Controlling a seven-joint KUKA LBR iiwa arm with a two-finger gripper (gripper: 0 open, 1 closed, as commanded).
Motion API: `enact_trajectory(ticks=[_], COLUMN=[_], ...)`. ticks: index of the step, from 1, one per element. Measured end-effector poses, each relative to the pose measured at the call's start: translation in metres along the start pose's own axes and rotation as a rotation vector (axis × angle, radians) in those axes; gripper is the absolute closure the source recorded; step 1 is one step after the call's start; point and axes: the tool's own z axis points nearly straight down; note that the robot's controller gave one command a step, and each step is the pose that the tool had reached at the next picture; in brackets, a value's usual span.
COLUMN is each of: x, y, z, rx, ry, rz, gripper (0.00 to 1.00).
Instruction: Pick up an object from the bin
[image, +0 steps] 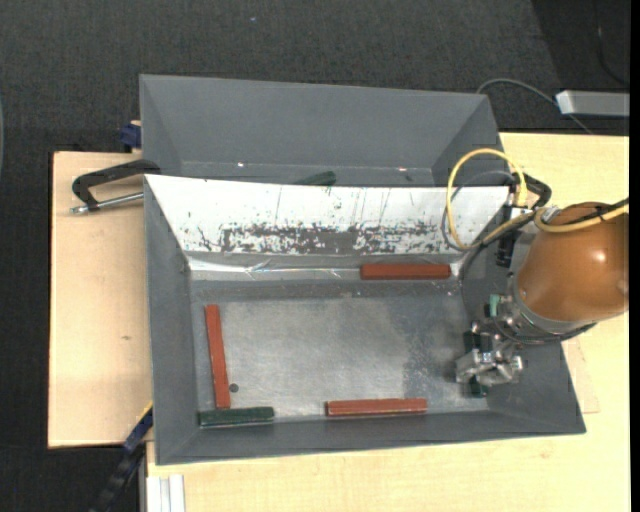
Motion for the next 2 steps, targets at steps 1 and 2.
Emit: enact_trajectory(ticks=[1,2], x=[0.0002,-0.0003], y=[-0.0006,-0.0007], z=[-0.0105,-0.0192], rx=[0.002,0.002], ry=[0.002,0.003], rz=[0.002,0.002], gripper=[1.0,1.0])
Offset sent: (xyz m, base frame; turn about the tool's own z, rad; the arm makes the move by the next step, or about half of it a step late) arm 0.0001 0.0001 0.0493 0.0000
